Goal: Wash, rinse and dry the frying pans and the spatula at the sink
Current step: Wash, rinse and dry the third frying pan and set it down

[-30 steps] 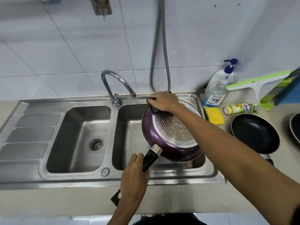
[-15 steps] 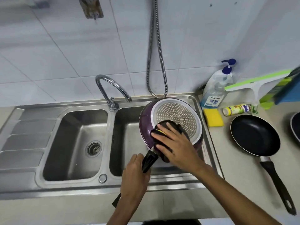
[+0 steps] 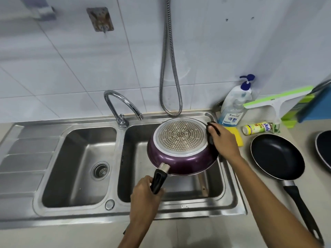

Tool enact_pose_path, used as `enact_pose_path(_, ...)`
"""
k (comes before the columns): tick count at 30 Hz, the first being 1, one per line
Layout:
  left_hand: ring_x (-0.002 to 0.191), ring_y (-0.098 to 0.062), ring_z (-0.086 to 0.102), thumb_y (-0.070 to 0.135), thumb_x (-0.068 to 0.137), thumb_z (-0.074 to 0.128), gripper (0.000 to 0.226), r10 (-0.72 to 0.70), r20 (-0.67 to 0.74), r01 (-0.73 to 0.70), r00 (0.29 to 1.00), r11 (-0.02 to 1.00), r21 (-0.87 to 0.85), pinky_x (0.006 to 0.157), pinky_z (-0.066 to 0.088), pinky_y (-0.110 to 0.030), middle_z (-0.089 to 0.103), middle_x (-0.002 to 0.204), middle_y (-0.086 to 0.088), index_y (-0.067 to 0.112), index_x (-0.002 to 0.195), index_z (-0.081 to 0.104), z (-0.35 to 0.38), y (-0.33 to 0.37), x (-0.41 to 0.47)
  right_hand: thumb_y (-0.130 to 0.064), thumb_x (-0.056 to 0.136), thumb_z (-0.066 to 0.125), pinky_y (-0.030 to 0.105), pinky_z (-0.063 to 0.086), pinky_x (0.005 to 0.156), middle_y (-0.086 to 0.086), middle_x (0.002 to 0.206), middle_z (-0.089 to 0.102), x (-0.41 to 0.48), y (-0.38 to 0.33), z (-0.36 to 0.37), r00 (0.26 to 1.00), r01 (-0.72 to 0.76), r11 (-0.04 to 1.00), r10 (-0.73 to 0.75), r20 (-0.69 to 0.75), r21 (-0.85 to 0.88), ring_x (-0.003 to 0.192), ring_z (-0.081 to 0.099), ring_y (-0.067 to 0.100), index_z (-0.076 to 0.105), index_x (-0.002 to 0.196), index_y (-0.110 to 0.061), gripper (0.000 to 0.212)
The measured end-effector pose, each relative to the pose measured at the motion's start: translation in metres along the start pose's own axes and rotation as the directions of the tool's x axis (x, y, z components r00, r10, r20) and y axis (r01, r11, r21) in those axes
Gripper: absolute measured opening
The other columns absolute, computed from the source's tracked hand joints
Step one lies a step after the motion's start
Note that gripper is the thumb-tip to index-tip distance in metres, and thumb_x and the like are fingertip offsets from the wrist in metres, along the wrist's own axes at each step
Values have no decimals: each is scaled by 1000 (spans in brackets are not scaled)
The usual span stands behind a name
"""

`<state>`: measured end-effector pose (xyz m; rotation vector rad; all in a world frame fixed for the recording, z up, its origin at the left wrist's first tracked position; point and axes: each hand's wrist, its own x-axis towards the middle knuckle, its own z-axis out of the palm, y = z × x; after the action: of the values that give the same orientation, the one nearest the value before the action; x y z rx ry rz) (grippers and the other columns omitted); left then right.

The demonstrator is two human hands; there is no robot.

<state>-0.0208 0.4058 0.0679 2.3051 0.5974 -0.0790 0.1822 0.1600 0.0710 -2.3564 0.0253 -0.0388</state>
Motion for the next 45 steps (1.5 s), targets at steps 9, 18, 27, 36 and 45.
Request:
enact_pose_path(9,68,-8,64,35,81,87,35,-62,64,63,996,998,-16,58,45,-22,65,74,7,28,81,52,3,3,10,-29,102,55,39,42,114,-1,148,53,-132,-48,53,893,432,883,-448,-54,-184,142,43,21,63,137,-24,36)
enact_pose_path(18,59,-11,55,47,90,75,34,13,173,-2,985,998,-63,54,39,-24,57,66,6,23,82,52,2,1,7,-23,100,62,33,50,105,-3,121,74,-99,-94,-19,958,16,456,249,-145,890,117,64,15,72,119,-23,22)
enact_pose_path(27,39,-23,48,33,92,74,33,49,455,103,889,947,-304,46,42,-30,55,49,-7,8,80,55,-2,27,-11,-31,100,61,32,39,115,-10,136,62,-99,-96,40,995,16,877,-60,75,479,127,54,0,62,135,-28,34)
enact_pose_path(36,38,-23,41,31,93,70,31,156,520,34,840,941,-338,44,36,-30,48,50,-6,11,84,47,-17,19,-20,-38,108,36,45,23,122,9,169,11,-15,-91,77,876,474,833,-413,249,-286,156,8,28,22,161,-25,56)
enact_pose_path(45,37,-23,40,26,92,73,33,113,438,54,892,935,-351,42,35,-30,46,52,-6,6,87,46,-23,7,-11,-15,90,56,57,44,108,22,157,38,-33,10,1,939,345,708,-259,228,-616,143,41,41,49,145,1,58)
